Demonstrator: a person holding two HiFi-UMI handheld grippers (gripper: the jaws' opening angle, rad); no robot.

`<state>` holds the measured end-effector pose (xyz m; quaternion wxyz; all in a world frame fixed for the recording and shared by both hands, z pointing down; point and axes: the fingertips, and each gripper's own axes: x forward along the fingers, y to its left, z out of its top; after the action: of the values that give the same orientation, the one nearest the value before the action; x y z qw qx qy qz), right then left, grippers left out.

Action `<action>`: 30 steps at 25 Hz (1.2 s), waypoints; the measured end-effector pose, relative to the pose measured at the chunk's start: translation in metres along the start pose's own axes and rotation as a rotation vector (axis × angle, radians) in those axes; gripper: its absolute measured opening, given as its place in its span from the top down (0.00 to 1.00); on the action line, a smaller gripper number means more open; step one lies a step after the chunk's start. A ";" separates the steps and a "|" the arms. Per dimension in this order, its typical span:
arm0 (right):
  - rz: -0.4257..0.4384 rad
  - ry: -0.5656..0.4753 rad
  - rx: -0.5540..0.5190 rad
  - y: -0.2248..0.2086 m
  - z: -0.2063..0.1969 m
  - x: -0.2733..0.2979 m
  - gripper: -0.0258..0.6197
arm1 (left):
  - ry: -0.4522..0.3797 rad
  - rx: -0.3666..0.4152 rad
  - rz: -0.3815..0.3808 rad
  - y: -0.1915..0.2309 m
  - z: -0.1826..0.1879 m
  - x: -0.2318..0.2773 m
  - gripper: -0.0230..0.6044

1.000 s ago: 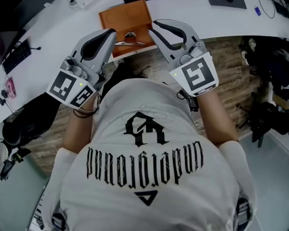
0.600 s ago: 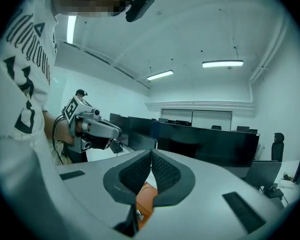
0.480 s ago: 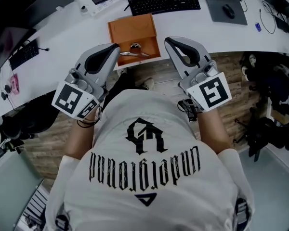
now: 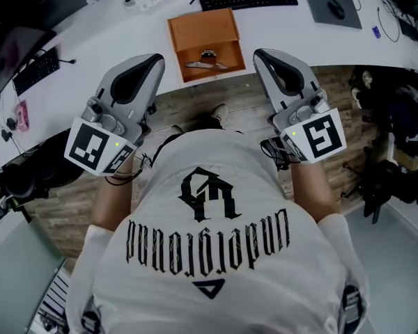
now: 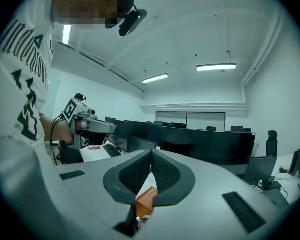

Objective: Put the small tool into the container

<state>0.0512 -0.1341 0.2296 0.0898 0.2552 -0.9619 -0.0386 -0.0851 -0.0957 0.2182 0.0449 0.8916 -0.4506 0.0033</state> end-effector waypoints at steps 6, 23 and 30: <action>-0.015 0.014 -0.005 0.070 0.010 0.008 0.94 | 0.016 -0.006 -0.020 0.003 -0.011 -0.075 0.94; -0.142 0.082 -0.002 0.229 0.015 -0.015 0.94 | 0.024 -0.045 -0.209 -0.027 -0.037 -0.210 0.94; -0.143 0.083 -0.015 0.242 0.014 -0.042 0.94 | 0.015 -0.038 -0.227 -0.058 -0.035 -0.215 0.94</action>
<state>-0.0326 0.0971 0.2382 0.1286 0.3241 -0.9363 -0.0416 -0.1653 0.1138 0.2383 0.0653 0.9359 -0.3462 -0.0036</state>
